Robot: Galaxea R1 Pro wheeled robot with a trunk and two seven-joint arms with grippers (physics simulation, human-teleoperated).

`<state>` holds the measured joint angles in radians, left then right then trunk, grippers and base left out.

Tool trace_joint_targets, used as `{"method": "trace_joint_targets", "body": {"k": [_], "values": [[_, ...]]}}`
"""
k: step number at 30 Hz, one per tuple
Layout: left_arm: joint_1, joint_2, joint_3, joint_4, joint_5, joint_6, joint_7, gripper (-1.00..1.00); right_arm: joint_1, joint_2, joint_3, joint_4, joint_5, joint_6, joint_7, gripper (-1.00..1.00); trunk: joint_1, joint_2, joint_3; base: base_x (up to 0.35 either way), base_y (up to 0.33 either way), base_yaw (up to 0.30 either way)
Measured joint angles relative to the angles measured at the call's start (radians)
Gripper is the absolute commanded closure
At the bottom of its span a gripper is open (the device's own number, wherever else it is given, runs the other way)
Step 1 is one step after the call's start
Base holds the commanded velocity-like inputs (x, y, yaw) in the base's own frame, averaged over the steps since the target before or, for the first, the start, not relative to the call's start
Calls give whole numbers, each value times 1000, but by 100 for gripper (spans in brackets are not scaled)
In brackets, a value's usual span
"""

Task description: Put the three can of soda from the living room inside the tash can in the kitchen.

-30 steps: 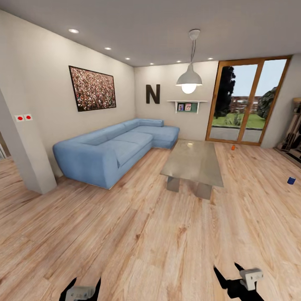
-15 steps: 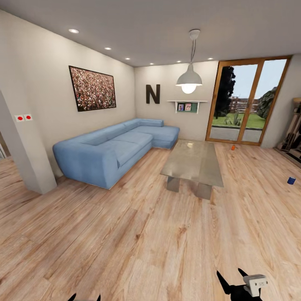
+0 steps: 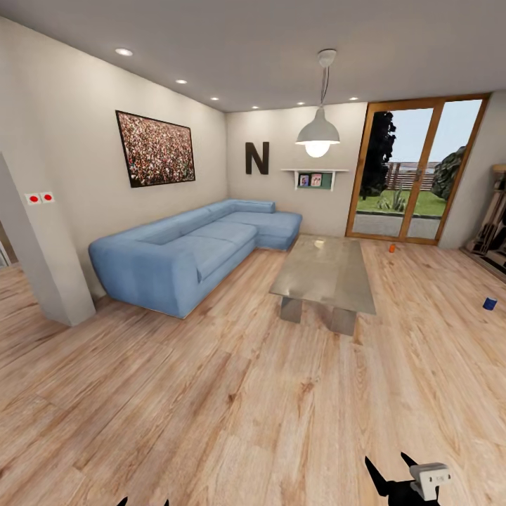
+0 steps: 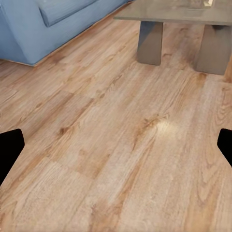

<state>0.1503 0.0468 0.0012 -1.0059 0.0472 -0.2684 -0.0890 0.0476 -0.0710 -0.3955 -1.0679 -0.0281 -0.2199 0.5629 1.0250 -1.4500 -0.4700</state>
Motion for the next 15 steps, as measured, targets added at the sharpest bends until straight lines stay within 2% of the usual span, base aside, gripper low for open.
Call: {"method": "trace_joint_targets", "body": {"k": [11, 15], "values": [[0, -2, 0, 1, -1, 0, 0, -100, -1, 7, 10, 1, 8, 3, 1, -100, 0, 0, 0, 0, 0, -1], [0, -3, 0, 1, -1, 0, 0, -100, -1, 19, 17, 1, 8, 4, 0, -100, 0, 0, 1, 0, 0, -107]]}}
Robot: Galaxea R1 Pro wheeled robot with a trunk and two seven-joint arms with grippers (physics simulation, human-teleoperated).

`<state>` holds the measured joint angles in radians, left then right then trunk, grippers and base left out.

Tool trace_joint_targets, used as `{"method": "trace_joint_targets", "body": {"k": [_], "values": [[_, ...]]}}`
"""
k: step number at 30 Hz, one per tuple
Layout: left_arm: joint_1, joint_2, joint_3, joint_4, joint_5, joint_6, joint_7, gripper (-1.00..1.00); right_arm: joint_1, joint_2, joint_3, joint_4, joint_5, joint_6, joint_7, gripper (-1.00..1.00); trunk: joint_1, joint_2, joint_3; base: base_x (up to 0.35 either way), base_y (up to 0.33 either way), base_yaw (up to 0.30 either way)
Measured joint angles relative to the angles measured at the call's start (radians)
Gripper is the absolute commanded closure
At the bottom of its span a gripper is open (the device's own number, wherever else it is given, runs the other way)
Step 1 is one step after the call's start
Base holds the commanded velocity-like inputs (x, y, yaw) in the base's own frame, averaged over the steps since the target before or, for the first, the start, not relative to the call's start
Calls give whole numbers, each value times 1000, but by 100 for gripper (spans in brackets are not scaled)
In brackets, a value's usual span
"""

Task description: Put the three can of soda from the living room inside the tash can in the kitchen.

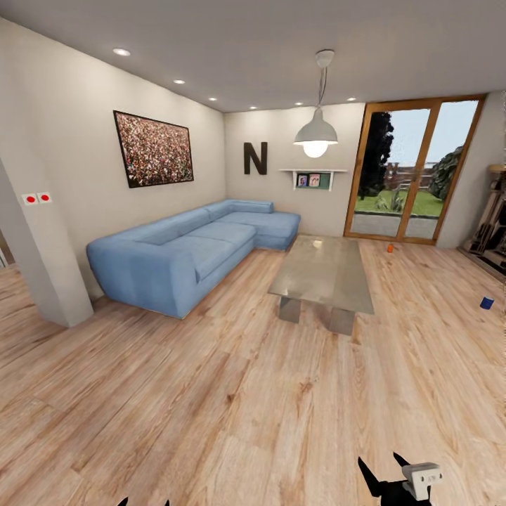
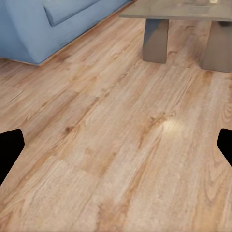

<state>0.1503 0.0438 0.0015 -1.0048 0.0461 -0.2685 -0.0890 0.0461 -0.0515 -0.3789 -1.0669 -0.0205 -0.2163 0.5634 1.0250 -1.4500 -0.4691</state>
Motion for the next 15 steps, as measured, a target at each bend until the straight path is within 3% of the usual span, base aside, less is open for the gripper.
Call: {"method": "trace_joint_targets", "body": {"k": [15], "values": [[-1, -1, 0, 16, 2, 0, 0, -100, 0, 10, 2, 1, -7, 3, -1, -100, 0, 0, 11, 0, 0, -217]]}}
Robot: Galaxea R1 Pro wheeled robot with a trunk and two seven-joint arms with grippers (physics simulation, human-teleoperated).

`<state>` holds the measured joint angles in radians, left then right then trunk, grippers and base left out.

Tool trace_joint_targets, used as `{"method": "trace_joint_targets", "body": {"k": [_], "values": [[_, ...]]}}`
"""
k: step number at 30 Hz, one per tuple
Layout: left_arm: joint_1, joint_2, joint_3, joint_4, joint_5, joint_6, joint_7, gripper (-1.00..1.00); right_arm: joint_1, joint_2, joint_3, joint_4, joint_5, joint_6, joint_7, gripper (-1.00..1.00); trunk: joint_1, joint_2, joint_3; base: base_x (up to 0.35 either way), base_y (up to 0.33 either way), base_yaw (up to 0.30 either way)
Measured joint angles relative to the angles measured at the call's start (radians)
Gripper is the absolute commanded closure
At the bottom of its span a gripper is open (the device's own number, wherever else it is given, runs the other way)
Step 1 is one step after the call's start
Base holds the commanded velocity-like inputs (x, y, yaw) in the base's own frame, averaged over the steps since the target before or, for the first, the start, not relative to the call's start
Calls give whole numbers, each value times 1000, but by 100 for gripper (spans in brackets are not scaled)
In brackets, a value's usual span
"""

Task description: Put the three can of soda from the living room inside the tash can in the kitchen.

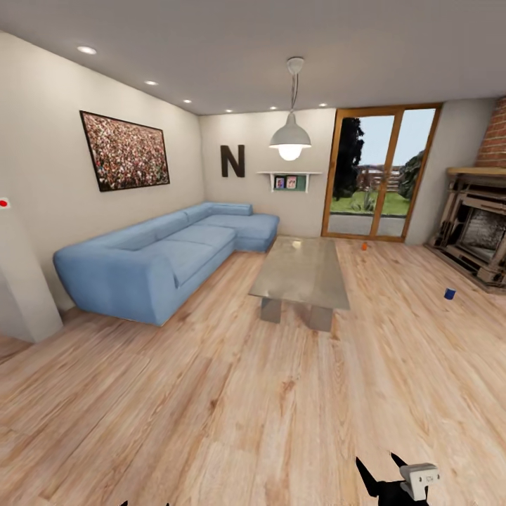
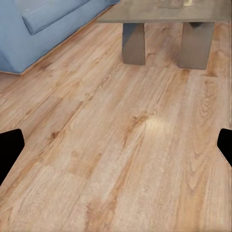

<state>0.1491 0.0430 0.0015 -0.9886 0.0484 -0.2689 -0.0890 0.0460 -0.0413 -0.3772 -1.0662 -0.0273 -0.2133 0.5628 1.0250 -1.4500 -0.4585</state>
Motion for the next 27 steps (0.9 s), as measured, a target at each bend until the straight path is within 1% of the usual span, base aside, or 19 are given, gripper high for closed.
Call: {"method": "trace_joint_targets", "body": {"k": [6, 10, 21, 27], "values": [[-20, 0, -2, 30, 0, 0, 0, -100, 0, 1, 0, 0, 3, -1, 0, -100, 0, 0, 5, 0, 4, -231], [-26, 0, -2, 40, -1, 0, -1, -100, 0, 1, 0, 0, 5, -2, 0, -100, 0, 0, 8, 26, 129, -232], [-29, 4, -4, 45, -2, 2, -3, -100, 0, 0, 0, 0, 4, -4, 0, -100, 0, 0, 17, 81, 283, -232], [-29, 6, -5, 45, -4, 2, -3, -100, 0, 0, 0, 1, 4, -5, 0, -100, 0, 0, 22, 161, 291, -231]]}}
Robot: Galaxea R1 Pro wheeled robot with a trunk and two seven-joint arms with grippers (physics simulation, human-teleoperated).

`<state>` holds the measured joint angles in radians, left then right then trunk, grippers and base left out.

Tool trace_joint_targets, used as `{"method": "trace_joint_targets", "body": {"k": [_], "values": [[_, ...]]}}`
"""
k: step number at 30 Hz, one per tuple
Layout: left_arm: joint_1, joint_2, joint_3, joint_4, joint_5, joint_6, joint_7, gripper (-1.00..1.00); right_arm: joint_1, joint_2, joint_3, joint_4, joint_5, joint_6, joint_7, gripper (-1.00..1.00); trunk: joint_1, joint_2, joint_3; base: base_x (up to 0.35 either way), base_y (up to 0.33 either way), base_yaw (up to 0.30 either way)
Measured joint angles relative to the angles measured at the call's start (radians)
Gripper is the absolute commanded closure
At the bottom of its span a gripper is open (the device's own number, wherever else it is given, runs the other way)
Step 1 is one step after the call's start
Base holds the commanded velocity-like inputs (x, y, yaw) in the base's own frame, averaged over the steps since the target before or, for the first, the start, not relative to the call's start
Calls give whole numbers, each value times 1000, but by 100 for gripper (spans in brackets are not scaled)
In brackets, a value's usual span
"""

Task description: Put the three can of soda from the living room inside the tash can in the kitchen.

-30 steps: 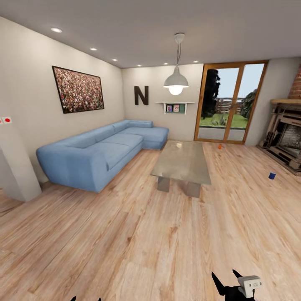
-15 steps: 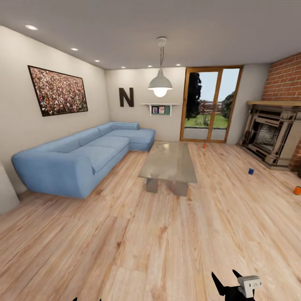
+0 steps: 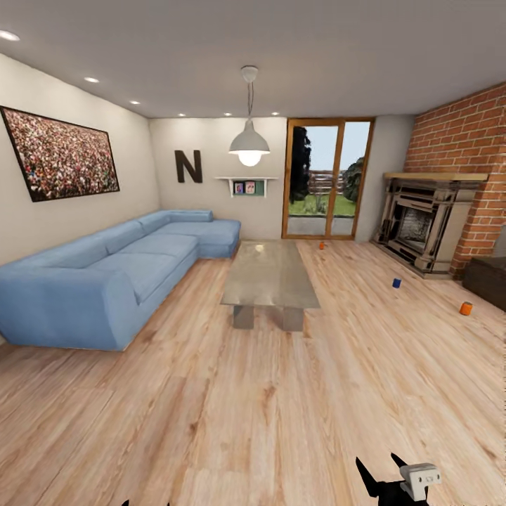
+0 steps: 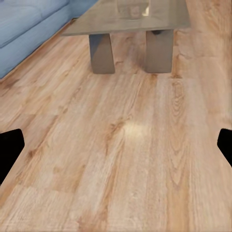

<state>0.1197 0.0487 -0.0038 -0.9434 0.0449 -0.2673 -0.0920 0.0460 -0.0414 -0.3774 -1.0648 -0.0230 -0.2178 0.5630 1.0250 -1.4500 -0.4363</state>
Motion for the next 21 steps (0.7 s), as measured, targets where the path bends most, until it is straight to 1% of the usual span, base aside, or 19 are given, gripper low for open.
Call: {"method": "trace_joint_targets", "body": {"k": [6, 11, 15, 21], "values": [[0, 0, -1, 0, -2, 0, 0, -100, 0, -1, -2, 1, -1, 0, 0, -100, 0, 0, 5, 267, 196, -230], [0, 1, -1, 0, -3, -1, 0, -100, 0, -1, -3, 2, -1, -1, 0, -100, 0, 0, 10, 313, 64, -226], [0, 1, -1, 1, -3, -1, 0, -100, 0, -1, -3, 2, -3, 0, 0, -100, 0, 0, 14, 309, -29, -225], [0, 1, -2, 1, -3, -4, 0, -100, 0, 0, -3, 2, -3, -1, 0, -100, 0, 0, 19, 254, -160, -223]]}}
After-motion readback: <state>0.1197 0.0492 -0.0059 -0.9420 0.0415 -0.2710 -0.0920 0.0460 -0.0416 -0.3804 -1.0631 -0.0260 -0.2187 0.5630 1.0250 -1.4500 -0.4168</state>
